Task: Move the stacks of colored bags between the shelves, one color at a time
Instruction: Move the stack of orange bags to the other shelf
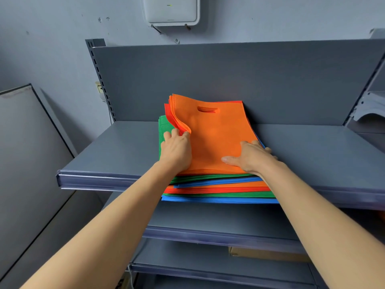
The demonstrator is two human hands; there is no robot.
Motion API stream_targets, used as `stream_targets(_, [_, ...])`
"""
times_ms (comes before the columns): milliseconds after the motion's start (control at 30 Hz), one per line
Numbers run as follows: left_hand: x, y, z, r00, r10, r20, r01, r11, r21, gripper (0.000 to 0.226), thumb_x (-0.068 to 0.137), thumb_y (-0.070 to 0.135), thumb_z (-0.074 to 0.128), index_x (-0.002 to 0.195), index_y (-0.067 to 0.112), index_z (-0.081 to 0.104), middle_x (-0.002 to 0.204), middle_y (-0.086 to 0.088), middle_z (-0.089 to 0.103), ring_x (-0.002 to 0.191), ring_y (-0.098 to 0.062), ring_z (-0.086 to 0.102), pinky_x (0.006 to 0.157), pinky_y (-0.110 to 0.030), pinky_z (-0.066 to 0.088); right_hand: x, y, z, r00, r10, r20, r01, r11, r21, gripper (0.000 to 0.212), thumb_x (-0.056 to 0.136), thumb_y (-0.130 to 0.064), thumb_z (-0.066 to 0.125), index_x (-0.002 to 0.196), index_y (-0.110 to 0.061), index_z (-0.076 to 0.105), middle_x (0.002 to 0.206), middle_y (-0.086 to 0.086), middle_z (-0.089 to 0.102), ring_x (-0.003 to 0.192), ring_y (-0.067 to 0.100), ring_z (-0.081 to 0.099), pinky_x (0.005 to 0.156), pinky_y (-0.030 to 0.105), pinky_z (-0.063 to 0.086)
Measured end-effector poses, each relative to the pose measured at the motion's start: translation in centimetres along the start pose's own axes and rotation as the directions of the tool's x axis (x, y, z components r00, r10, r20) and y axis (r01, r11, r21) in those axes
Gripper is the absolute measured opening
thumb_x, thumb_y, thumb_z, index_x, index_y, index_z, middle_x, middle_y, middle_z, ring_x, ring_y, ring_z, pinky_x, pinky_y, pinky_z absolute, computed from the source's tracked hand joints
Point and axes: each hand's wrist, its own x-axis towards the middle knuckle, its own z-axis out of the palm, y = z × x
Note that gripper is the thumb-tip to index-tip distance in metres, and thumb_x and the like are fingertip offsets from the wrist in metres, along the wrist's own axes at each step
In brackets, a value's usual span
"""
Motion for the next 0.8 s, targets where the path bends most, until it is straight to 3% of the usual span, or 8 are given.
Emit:
stream_targets(133, [-0.19,-0.09,-0.31,1.000,-0.008,0.000,0.008,1.000,-0.026,0.050,0.089,0.011,0.049,0.137,0.014,0.038,0.152,-0.011,0.014,0.135,-0.037,0.019,0.106,-0.048,0.028,-0.02,-0.05,0.06,1.000,-0.002,-0.005,0.002,1.000,-0.001,0.090,0.078,-0.072,0.048,0.146,-0.019,0.023,0.153,0.008,0.017,0.134,0.039,0.024,0.103,0.052,0.032])
stream_targets(367, [-0.48,0.14,0.04,0.997,0.076,0.019,-0.075,0.996,-0.040,0.053,0.089,0.001,0.037,0.142,0.004,0.028,0.146,-0.013,0.028,0.127,-0.036,0.032,0.104,-0.044,0.033,-0.05,0.03,0.17,1.000,-0.002,-0.008,0.002,1.000,0.004,0.089,0.079,-0.072,0.047,0.147,-0.020,0.021,0.153,0.008,0.017,0.134,0.040,0.023,0.105,0.053,0.031])
stream_targets(500, [-0.72,0.27,-0.14,0.997,0.046,0.067,-0.045,0.999,-0.020,0.056,0.092,0.003,0.031,0.146,0.008,0.019,0.141,-0.015,0.041,0.130,-0.036,0.029,0.106,-0.045,0.030,0.07,0.01,0.23,1.000,-0.002,-0.005,0.002,1.000,0.005,0.090,0.079,-0.072,0.047,0.147,-0.020,0.020,0.153,0.008,0.015,0.135,0.041,0.022,0.106,0.054,0.030])
stream_targets(600, [-0.83,0.50,-0.11,0.997,0.034,0.065,-0.038,0.998,0.052,0.058,0.092,0.004,0.028,0.147,0.008,0.014,0.145,-0.015,0.036,0.139,-0.037,0.016,0.110,-0.047,0.021,0.08,-0.05,0.25,1.000,-0.004,-0.010,0.004,1.000,0.008,0.090,0.079,-0.072,0.047,0.147,-0.020,0.021,0.153,0.008,0.016,0.134,0.040,0.022,0.106,0.054,0.030])
stream_targets(800, [-0.93,0.65,-0.90,1.000,0.000,0.028,0.006,0.981,-0.195,0.070,0.089,0.001,0.033,0.150,0.014,0.001,0.137,-0.019,0.037,0.119,-0.041,0.045,0.098,-0.045,0.037,-0.17,0.00,0.04,0.999,-0.025,-0.033,0.025,1.000,0.001,0.085,0.080,-0.071,0.047,0.145,-0.020,0.026,0.152,0.008,0.020,0.133,0.040,0.024,0.106,0.053,0.029])
